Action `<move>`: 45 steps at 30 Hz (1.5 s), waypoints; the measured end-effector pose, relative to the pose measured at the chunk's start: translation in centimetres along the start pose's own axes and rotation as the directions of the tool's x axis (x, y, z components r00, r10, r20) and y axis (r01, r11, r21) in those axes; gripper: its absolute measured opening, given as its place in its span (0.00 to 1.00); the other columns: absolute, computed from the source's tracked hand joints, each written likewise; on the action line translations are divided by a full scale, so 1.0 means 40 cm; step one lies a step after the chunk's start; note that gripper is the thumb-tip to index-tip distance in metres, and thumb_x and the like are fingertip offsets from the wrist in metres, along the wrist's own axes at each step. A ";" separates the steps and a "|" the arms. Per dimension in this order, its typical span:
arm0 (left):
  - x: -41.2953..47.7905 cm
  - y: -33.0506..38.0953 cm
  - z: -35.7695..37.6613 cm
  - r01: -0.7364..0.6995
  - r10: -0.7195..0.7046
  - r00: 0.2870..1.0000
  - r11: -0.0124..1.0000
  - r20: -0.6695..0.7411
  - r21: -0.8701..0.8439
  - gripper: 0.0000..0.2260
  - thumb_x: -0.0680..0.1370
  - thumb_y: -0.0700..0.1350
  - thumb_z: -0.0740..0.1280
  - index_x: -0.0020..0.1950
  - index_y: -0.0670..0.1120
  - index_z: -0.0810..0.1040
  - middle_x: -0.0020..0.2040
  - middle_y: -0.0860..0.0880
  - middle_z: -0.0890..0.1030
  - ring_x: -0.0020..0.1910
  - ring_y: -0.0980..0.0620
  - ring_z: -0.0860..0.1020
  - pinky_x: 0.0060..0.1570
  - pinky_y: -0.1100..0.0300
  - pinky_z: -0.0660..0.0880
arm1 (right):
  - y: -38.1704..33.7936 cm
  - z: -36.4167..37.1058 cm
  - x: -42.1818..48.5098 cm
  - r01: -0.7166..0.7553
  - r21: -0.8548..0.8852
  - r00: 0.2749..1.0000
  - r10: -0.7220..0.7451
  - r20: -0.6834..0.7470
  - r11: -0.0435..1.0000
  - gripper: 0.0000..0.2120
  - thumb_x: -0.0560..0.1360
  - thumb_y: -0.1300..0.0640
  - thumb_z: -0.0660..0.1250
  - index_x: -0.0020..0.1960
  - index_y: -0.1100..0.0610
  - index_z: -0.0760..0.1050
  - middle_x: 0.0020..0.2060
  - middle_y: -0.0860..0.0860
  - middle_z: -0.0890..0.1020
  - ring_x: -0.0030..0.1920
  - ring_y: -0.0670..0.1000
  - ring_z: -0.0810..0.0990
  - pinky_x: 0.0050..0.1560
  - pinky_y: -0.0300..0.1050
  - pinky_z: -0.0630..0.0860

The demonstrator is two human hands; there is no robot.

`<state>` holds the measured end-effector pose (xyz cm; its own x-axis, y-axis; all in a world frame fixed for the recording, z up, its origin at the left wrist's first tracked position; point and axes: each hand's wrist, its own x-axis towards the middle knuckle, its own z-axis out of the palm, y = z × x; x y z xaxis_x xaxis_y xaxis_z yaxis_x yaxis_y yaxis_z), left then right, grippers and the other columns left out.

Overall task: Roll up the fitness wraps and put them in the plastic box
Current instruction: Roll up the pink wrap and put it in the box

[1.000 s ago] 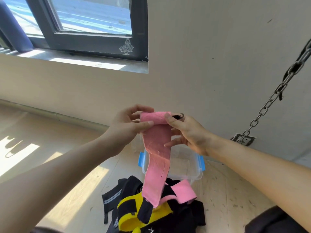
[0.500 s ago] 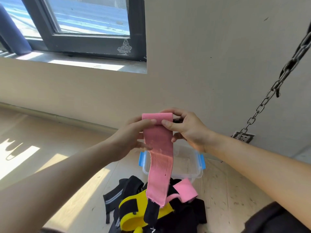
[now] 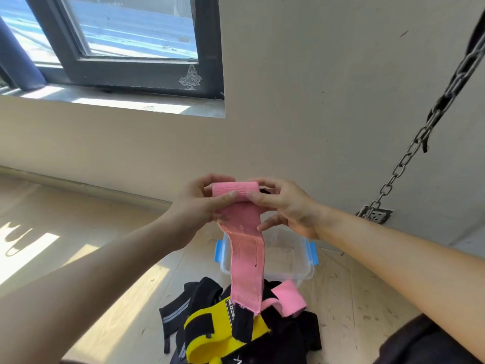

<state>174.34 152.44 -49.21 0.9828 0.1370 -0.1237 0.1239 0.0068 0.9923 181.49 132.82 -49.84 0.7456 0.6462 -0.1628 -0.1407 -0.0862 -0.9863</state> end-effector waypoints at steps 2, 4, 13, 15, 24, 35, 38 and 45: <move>0.000 -0.001 0.000 -0.043 0.044 0.999 0.999 -0.014 0.004 0.14 0.76 0.37 0.74 0.61 0.44 0.81 0.52 0.40 0.83 0.45 0.48 0.83 0.42 0.57 0.82 | 0.003 0.012 0.004 -0.038 0.027 0.999 0.038 -0.010 0.999 0.18 0.80 0.46 0.66 0.63 0.56 0.79 0.49 0.56 0.82 0.45 0.54 0.82 0.35 0.47 0.82; 0.000 -0.003 0.001 -0.077 0.078 0.996 0.997 -0.034 0.026 0.14 0.75 0.35 0.75 0.59 0.45 0.81 0.53 0.39 0.82 0.45 0.47 0.82 0.40 0.59 0.82 | 0.006 0.024 0.009 -0.043 0.039 0.998 0.045 -0.045 0.998 0.21 0.80 0.42 0.64 0.61 0.57 0.80 0.46 0.55 0.81 0.43 0.53 0.81 0.34 0.45 0.81; 0.003 -0.018 -0.010 0.051 -0.056 0.997 0.994 0.048 0.096 0.15 0.78 0.40 0.73 0.64 0.46 0.78 0.55 0.44 0.83 0.44 0.52 0.85 0.36 0.58 0.81 | 0.025 0.023 0.022 0.038 0.041 0.993 -0.033 -0.111 0.998 0.09 0.79 0.54 0.70 0.56 0.58 0.80 0.45 0.54 0.80 0.39 0.50 0.79 0.26 0.39 0.74; 0.005 -0.018 -0.014 0.119 -0.133 0.986 0.984 0.101 0.136 0.12 0.80 0.46 0.70 0.63 0.48 0.80 0.55 0.45 0.86 0.49 0.49 0.85 0.41 0.54 0.82 | 0.022 0.019 0.023 0.060 0.062 0.991 -0.052 -0.127 0.996 0.08 0.78 0.56 0.71 0.56 0.56 0.80 0.45 0.55 0.79 0.37 0.49 0.80 0.28 0.40 0.76; 0.010 -0.017 -0.001 0.150 -0.169 0.982 0.972 0.090 0.182 0.18 0.80 0.60 0.66 0.60 0.49 0.82 0.53 0.46 0.86 0.48 0.50 0.85 0.44 0.56 0.82 | 0.044 0.008 0.027 0.140 -0.021 0.981 -0.142 -0.131 0.990 0.16 0.75 0.68 0.72 0.62 0.59 0.81 0.46 0.53 0.82 0.43 0.46 0.82 0.38 0.39 0.80; 0.010 -0.035 0.001 0.079 -0.085 0.995 0.992 0.059 0.095 0.15 0.78 0.37 0.73 0.63 0.42 0.77 0.52 0.40 0.81 0.44 0.48 0.84 0.44 0.57 0.84 | 0.051 0.006 0.033 -0.043 0.000 0.996 0.042 -0.080 0.999 0.16 0.79 0.48 0.70 0.61 0.57 0.81 0.49 0.51 0.83 0.47 0.51 0.84 0.39 0.48 0.84; 0.008 -0.041 0.001 0.023 -0.028 0.998 0.996 0.047 0.090 0.16 0.77 0.31 0.71 0.62 0.42 0.75 0.51 0.41 0.80 0.41 0.50 0.82 0.40 0.59 0.82 | 0.053 0.005 0.036 -0.010 0.003 0.998 0.011 -0.066 1.000 0.16 0.79 0.50 0.70 0.62 0.58 0.80 0.51 0.52 0.84 0.50 0.51 0.85 0.43 0.49 0.85; 0.012 -0.042 0.000 0.045 -0.054 0.997 0.989 0.064 0.138 0.20 0.77 0.37 0.73 0.66 0.47 0.75 0.55 0.46 0.82 0.51 0.50 0.83 0.42 0.59 0.82 | 0.040 -0.009 0.039 0.053 0.004 0.997 -0.052 -0.054 0.999 0.14 0.77 0.58 0.72 0.61 0.62 0.80 0.48 0.55 0.83 0.47 0.50 0.85 0.42 0.45 0.83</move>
<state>174.62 152.50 -50.94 0.9814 0.0732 -0.1777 0.1857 -0.1235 0.9748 182.66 133.44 -51.69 0.7863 0.6076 -0.1121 -0.1038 -0.0489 -0.9934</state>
